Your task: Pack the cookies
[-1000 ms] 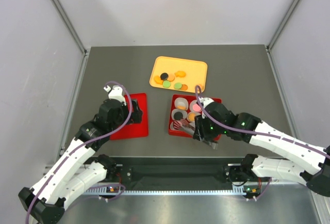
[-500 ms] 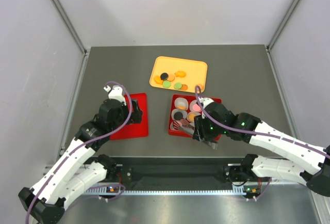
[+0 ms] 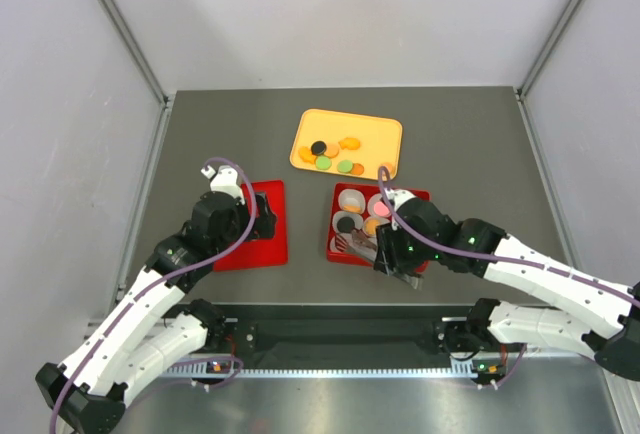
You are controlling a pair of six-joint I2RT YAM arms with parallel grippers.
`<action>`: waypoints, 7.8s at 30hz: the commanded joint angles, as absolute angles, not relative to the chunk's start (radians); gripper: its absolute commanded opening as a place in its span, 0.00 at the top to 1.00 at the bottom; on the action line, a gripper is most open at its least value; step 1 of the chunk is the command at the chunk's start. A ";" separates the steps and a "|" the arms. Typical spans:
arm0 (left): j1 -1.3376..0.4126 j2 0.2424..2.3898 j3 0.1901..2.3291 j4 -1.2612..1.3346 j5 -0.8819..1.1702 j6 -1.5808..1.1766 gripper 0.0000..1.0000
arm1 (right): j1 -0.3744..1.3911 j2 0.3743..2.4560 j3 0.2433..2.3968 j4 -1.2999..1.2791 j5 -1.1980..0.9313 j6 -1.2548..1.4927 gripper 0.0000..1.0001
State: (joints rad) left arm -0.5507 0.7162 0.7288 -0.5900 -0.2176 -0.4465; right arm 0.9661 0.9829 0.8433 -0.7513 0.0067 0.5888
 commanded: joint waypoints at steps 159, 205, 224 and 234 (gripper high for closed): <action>-0.554 0.709 0.730 -0.565 -0.193 -0.448 0.01 | 0.813 0.848 0.905 -1.051 -0.035 0.518 0.65; -0.554 0.729 0.732 -0.569 -0.215 -0.448 0.01 | 0.735 1.049 1.256 -0.944 0.057 0.413 0.57; -0.551 0.824 0.750 -0.580 -0.293 -0.472 0.01 | 0.621 1.547 1.555 -0.755 0.057 0.293 0.58; -0.548 0.861 0.867 -0.701 -0.267 -0.693 0.01 | 0.623 1.666 1.666 -0.845 0.070 0.330 0.60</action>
State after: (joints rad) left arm -0.5503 0.8490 0.7944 -0.6605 -0.2768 -0.5938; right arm 0.6277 1.6718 1.6123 -0.8318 0.0486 0.3176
